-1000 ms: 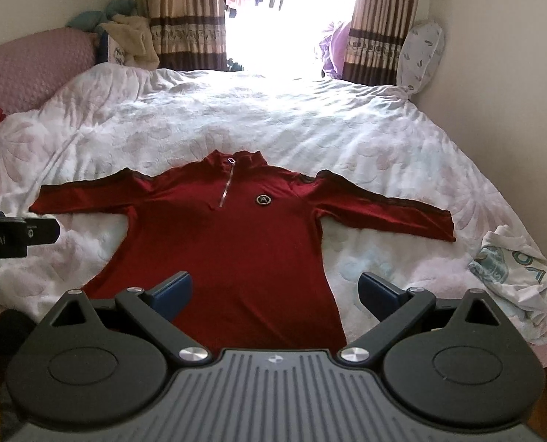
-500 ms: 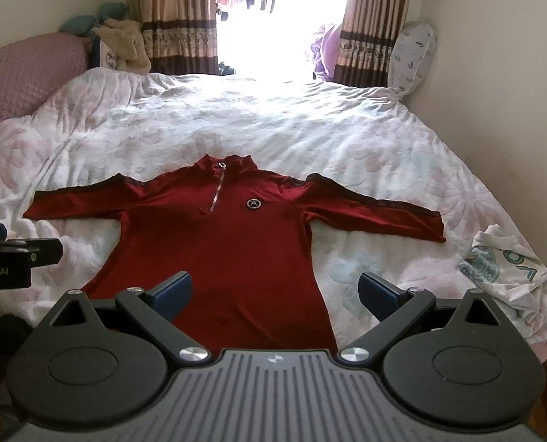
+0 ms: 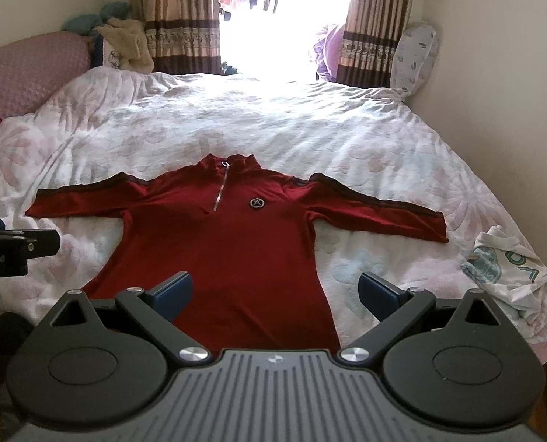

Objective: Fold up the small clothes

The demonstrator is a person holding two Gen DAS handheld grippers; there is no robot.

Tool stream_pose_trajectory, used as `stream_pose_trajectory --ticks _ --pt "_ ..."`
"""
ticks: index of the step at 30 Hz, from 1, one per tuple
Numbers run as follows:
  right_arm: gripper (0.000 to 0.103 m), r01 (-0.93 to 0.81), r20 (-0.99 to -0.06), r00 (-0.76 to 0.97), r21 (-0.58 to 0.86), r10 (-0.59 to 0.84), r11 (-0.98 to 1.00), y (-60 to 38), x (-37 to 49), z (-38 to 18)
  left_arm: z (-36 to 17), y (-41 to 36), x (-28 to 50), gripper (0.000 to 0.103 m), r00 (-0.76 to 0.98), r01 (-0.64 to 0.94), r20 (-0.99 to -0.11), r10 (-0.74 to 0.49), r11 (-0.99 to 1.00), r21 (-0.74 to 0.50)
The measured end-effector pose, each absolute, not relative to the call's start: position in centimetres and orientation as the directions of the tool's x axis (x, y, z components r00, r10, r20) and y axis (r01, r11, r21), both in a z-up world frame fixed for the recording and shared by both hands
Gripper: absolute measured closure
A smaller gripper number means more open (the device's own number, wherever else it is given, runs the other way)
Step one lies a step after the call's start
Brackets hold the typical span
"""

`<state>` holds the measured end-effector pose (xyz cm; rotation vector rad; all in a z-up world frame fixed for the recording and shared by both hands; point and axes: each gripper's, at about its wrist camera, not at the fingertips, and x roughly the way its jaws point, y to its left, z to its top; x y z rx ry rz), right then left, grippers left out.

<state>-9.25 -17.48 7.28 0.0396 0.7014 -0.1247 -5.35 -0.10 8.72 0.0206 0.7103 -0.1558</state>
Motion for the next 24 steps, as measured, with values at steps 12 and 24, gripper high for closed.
stream_pose_trajectory --ticks 12,24 --pt "0.000 0.110 -0.636 0.764 -0.034 -0.106 0.993 -16.4 -9.6 7.0 9.1 0.2 -5.1 0.021 0.749 0.149 -0.648 -0.139 0.988 -0.040" --pt "0.000 0.081 -0.549 0.830 -0.056 -0.098 0.995 -17.1 -7.9 6.8 8.7 0.2 -3.3 0.021 0.806 0.126 -0.583 -0.104 0.992 -0.003"
